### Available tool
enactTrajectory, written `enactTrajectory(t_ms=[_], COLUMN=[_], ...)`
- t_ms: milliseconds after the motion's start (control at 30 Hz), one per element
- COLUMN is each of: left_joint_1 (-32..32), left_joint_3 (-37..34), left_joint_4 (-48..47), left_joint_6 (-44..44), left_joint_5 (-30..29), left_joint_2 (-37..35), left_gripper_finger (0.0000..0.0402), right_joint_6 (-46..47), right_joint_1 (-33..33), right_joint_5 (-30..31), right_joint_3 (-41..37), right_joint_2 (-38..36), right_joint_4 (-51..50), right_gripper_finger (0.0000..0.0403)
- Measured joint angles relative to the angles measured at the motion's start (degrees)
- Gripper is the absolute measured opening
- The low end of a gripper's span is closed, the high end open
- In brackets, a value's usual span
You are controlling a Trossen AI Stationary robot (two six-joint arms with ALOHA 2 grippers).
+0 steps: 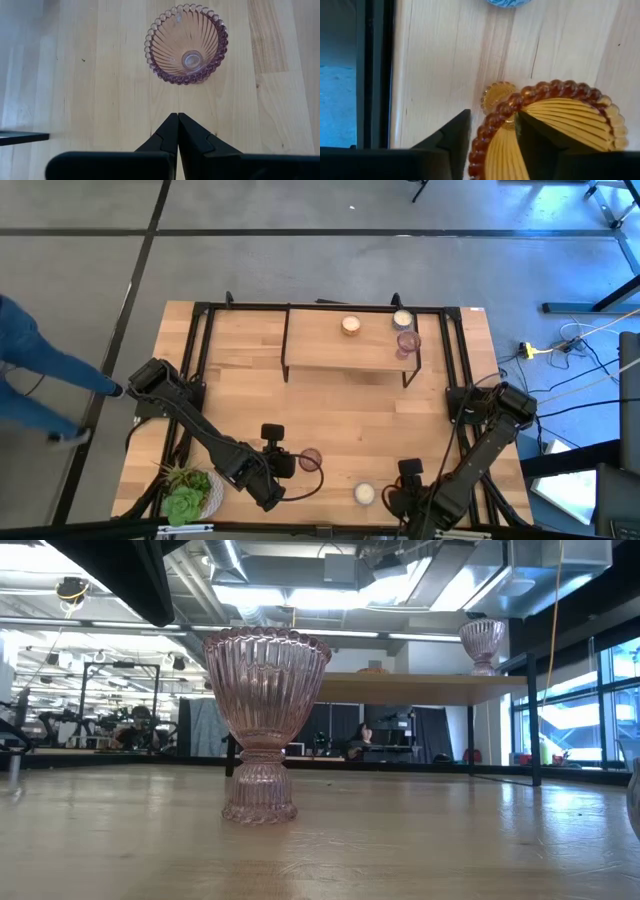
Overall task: Pick & Place candle stick holders
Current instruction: Put the yellow candle holder on the shelf aligned with the yellow candle
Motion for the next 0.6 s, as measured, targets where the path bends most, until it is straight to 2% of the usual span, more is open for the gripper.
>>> enactTrajectory(t_ms=[200,300,500,600], left_joint_1=[0.00,0.00,0.02,0.04], left_joint_3=[0.00,0.00,0.00,0.00], left_joint_4=[0.00,0.02,0.09,0.16], left_joint_6=[0.05,0.05,0.07,0.20], left_joint_5=[-0.04,-0.07,-0.70,-0.79], left_joint_2=[0.00,0.00,0.00,0.00], left_gripper_finger=[0.0002,0.0002,0.0002,0.0003], right_joint_6=[0.00,0.31,0.71,-0.16], right_joint_1=[-0.05,-0.05,-1.38,-2.58], right_joint_5=[-0.53,-0.58,-1.49,0.32], right_joint_3=[0.21,0.26,2.99,5.72], right_joint_2=[-0.16,-0.37,0.13,0.09], right_joint_4=[-0.77,-1.44,-4.73,-6.99], right_gripper_finger=[0.0064,0.0033,0.0026,0.0026])
